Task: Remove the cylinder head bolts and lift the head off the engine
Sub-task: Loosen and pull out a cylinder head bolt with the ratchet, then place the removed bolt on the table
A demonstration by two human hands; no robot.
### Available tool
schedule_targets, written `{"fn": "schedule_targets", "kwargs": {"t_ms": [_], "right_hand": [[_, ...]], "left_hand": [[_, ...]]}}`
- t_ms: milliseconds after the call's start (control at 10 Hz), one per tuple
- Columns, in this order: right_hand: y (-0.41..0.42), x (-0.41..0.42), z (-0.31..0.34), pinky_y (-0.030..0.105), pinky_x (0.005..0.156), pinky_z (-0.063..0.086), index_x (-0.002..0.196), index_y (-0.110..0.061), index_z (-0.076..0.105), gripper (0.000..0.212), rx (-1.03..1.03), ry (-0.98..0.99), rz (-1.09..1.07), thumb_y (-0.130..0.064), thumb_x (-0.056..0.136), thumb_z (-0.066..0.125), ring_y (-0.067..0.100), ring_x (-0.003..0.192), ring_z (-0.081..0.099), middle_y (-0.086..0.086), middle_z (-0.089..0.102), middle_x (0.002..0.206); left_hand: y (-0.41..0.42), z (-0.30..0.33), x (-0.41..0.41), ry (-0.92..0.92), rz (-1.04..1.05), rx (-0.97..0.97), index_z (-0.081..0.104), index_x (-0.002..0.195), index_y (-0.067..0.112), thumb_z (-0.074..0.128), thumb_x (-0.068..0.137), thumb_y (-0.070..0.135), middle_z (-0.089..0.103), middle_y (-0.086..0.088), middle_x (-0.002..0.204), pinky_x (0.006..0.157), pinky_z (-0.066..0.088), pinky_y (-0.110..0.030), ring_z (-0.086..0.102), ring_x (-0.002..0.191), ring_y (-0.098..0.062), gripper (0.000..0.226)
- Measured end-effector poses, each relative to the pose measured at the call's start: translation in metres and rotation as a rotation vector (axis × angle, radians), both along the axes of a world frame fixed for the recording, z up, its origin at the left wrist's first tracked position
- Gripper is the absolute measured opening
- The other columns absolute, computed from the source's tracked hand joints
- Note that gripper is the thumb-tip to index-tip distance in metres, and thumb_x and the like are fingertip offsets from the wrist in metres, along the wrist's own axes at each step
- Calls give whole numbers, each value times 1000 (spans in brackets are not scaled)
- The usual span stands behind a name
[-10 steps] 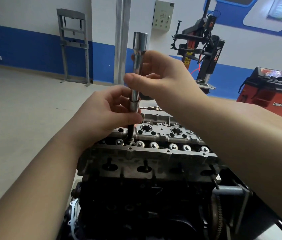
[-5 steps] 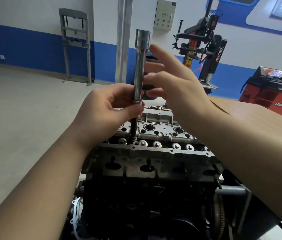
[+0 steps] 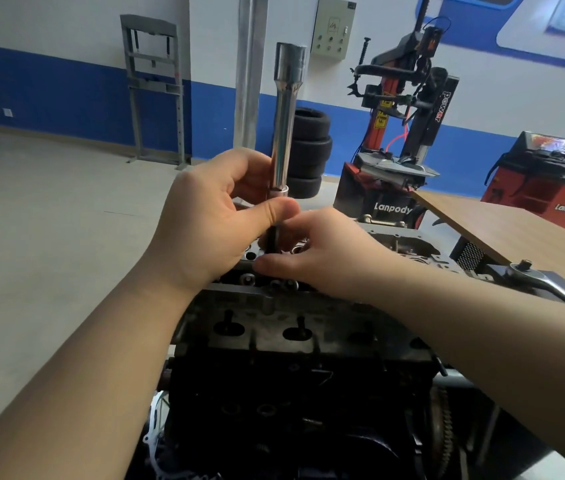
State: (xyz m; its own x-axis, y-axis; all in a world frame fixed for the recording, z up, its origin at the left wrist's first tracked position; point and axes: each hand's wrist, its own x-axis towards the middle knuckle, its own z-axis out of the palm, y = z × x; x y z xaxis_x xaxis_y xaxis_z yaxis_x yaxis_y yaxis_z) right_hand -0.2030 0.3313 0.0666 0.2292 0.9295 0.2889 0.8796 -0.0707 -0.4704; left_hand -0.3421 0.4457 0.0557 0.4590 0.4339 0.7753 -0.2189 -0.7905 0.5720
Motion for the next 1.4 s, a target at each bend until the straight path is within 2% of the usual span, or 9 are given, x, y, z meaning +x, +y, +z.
{"fn": "schedule_targets", "kwargs": {"t_ms": [300, 500, 600, 700, 900, 1000, 1200, 1300, 1400], "right_hand": [[6, -5, 5, 14, 75, 51, 94, -33, 73, 12, -49, -62, -50, -36, 88, 82, -7, 80, 66, -20, 70, 84], [7, -5, 1, 10, 75, 51, 104, -31, 81, 16, 13, -112, -76, -35, 89, 81, -6, 82, 66, -21, 70, 84], [2, -2, 8, 6, 75, 52, 105, -24, 81, 16, 150, 21, -77, -27, 90, 82, -5, 81, 69, -20, 73, 86], [-6, 3, 30, 20, 74, 61, 111, -20, 78, 16, 375, 246, -148, -23, 96, 76, 8, 79, 73, -8, 77, 90], [-40, 24, 77, 41, 71, 64, 105, -18, 74, 11, 654, 736, -262, -21, 105, 64, 21, 69, 72, -4, 71, 71], [-78, 43, 73, 38, 57, 61, 113, -16, 68, 15, 587, 942, -427, -26, 108, 59, 22, 61, 68, 7, 68, 83], [-239, 103, 39, 21, 43, 30, 91, -19, 63, 19, 385, 904, -684, -24, 108, 56, 9, 47, 42, -3, 51, 65], [-331, 122, 12, 15, 33, 29, 97, -12, 68, 13, 381, 995, -839, -7, 103, 57, 9, 37, 42, 1, 54, 56], [-415, 133, -24, 23, 43, 45, 115, -11, 75, 38, 145, 1028, -943, 12, 91, 55, 15, 51, 59, 10, 71, 80]], "left_hand": [[-7, 15, 8, -154, 90, 9, 70, 119, 23, 81, 94, 33, 72, 21, 102, 86, 61, -22, 72, 95, 0, 29], [-3, 33, 5, -487, 5, -167, 70, 115, -3, 74, 101, 19, 74, -19, 99, 79, 64, -50, 75, 87, -32, 26], [8, 42, -1, -463, -7, -229, 67, 124, -4, 73, 103, 24, 74, -20, 106, 79, 65, -48, 76, 93, -32, 35], [10, 45, -3, -448, -31, -266, 65, 126, -4, 69, 105, 30, 73, -13, 103, 77, 64, -43, 76, 91, -29, 40], [-14, 32, -7, -274, -41, -126, 68, 112, 25, 61, 107, 36, 66, -1, 86, 65, 57, -39, 65, 76, -25, 14], [-39, 27, 3, -160, -23, -95, 68, 101, 24, 63, 105, 46, 58, -10, 78, 63, 55, -51, 56, 70, -33, 24], [-71, 14, 47, 23, -30, 108, 69, 98, 32, 58, 98, 71, 57, 7, 62, 45, 47, -28, 54, 50, -10, 40], [-96, 15, 89, 139, -94, 211, 70, 113, 35, 56, 95, 78, 60, 7, 65, 45, 45, -30, 58, 52, -14, 49], [-129, 15, 140, 239, -182, 290, 70, 121, 41, 61, 95, 76, 67, 11, 75, 43, 44, -22, 63, 58, -9, 44]]}}
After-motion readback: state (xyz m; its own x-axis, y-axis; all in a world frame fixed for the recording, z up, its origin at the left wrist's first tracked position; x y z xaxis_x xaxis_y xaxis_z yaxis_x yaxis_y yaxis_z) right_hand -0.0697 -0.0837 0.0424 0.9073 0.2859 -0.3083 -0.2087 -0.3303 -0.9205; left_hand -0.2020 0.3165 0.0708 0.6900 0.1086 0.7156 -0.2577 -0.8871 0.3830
